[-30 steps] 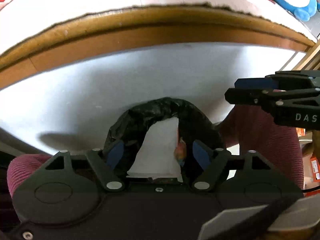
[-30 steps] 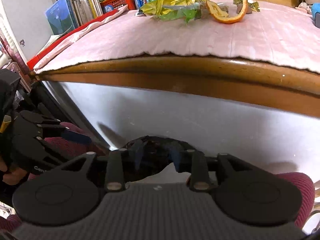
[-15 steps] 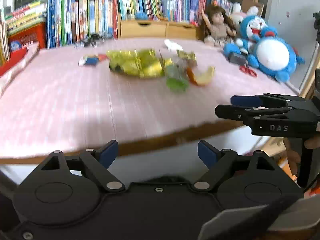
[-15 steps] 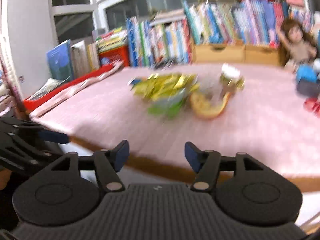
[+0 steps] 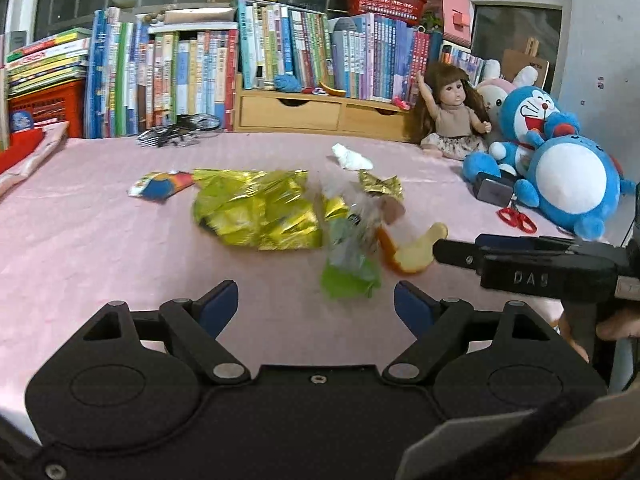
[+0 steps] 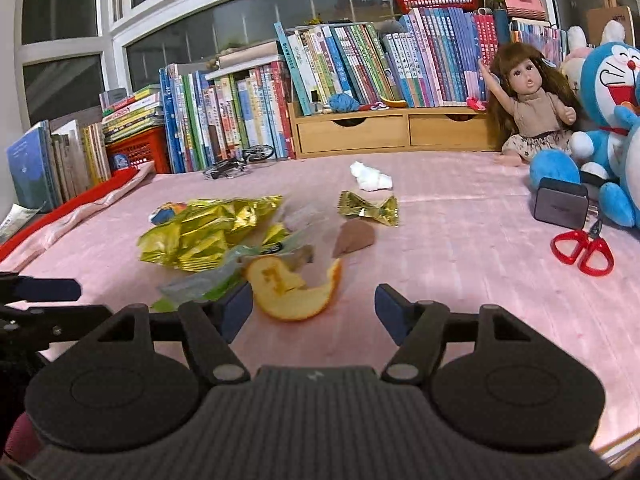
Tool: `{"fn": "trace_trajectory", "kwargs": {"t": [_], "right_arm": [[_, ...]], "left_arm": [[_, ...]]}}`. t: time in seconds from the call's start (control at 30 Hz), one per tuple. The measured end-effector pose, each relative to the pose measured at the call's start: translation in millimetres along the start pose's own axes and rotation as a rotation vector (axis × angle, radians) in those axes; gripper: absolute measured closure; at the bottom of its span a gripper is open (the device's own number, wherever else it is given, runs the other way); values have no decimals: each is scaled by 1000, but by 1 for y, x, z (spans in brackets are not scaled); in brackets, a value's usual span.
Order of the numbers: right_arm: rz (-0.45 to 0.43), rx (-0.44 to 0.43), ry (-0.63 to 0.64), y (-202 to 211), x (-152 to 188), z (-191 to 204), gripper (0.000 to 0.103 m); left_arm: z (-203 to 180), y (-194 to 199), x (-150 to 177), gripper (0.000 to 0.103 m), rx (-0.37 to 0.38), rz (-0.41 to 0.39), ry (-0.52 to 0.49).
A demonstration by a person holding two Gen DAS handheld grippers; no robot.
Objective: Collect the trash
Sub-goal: 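Grasp the clear plastic wrapper with the left gripper while the right gripper grasps the orange peel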
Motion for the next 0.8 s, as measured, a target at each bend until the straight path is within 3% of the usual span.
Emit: {"fn": "trace_trajectory", "kwargs": {"t": [0.2,0.33,0.43,0.5,0.6,0.8], "right_arm": [[-2,13,33,1,2,-7,24],[3,23,66,3,6,-9,23],[6,25,81,2,7,-8,23],[7,22,91,1,7,-6,23],[10,14,112,-2,7,-1,22],[26,-3,166,-12,6,14,20]], "left_arm": [[-14,-40,-5,33,6,34,9],[-21,-59,-5,40,-29,39,-9],[-22,-72,-5,49,-43,47,-11],[-21,-78,-5,65,-37,58,-3],[-15,-79,-6,79,-27,61,33],[-6,-58,-11,84,-52,13,22]]}}
Point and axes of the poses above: each gripper's, at about its wrist camera, not at the fingertips, and y roughly against the way its jaws point, z to its left, x to its underside, the point moved 2 cm from there along -y, roughly the way its jaws point, and after that the axes turned 3 degrees about y, right-handed, at the moved point
